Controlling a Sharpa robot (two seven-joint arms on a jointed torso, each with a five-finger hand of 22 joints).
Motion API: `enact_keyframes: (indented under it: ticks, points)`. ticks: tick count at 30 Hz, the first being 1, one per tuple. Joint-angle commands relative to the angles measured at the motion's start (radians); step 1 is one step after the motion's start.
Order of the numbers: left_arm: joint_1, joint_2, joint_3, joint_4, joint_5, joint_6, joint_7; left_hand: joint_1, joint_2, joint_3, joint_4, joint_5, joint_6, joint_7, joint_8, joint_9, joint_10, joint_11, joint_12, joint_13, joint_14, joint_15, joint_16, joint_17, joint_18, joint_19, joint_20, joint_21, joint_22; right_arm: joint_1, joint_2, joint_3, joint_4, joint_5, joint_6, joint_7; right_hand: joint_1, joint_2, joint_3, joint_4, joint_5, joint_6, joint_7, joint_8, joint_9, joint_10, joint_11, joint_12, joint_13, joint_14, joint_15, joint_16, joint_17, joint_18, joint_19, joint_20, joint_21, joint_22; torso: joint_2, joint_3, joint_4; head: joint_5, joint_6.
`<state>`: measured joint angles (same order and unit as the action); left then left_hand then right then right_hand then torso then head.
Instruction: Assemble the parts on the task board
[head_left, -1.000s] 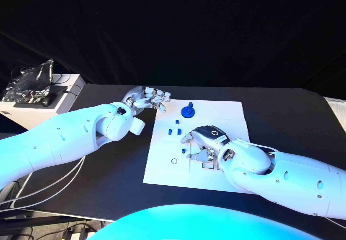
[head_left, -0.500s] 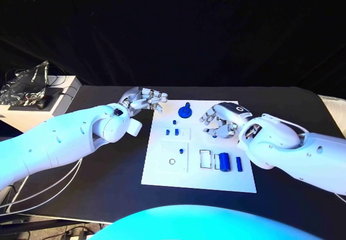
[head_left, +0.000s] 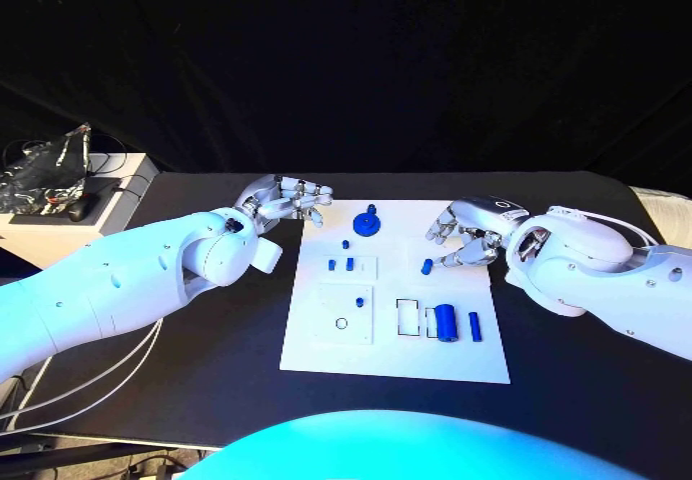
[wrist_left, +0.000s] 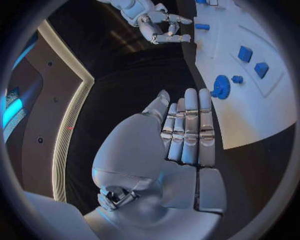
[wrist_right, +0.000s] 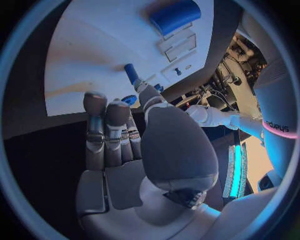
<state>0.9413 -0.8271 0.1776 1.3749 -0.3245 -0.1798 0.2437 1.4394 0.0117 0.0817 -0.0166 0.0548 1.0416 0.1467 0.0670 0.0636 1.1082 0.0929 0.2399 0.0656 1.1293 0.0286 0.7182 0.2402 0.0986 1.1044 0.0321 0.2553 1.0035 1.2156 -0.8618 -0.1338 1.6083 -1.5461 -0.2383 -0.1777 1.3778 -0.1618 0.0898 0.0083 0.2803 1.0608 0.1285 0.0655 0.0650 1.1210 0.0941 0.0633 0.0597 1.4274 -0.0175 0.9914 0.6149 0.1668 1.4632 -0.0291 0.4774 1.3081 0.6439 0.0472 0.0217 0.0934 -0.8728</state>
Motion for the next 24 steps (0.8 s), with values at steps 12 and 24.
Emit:
enact_keyframes:
  ticks: [12, 24]
  points:
    - [-0.001, -0.001, 0.001, 0.004, 0.003, 0.017, 0.017, 0.003, -0.002, -0.001, -0.001, 0.0, 0.002, 0.0, -0.002, 0.001, 0.0, 0.002, -0.004, 0.0, 0.004, 0.002, -0.004, 0.002, 0.005, 0.003, 0.002, -0.007, 0.002, -0.007, 0.033, -0.005, -0.025, -0.059, 0.087, 0.012, 0.011, 0.013, 0.029, -0.007, 0.005, 0.019, -0.003, -0.003, 0.0, 0.022, -0.005, -0.002, 0.0, -0.002, 0.003, 0.01, -0.009, 0.0, 0.053, 0.001, 0.017, 0.036, 0.0, -0.0009, 0.0019, -0.002, 0.0]
    - [-0.001, -0.001, 0.001, 0.004, 0.003, 0.016, 0.018, 0.003, -0.002, -0.001, -0.001, 0.0, 0.002, 0.0, -0.002, 0.001, 0.0, 0.002, -0.004, 0.0, 0.004, 0.002, -0.004, 0.002, 0.005, 0.003, 0.002, -0.007, 0.002, -0.021, 0.053, -0.009, -0.032, -0.06, 0.105, 0.012, -0.017, 0.018, 0.106, -0.021, 0.025, 0.062, 0.004, -0.004, 0.0, 0.06, -0.011, -0.004, -0.001, -0.003, -0.001, 0.018, -0.015, -0.008, 0.054, -0.004, 0.036, 0.042, 0.0, -0.0002, 0.0011, 0.002, 0.0]
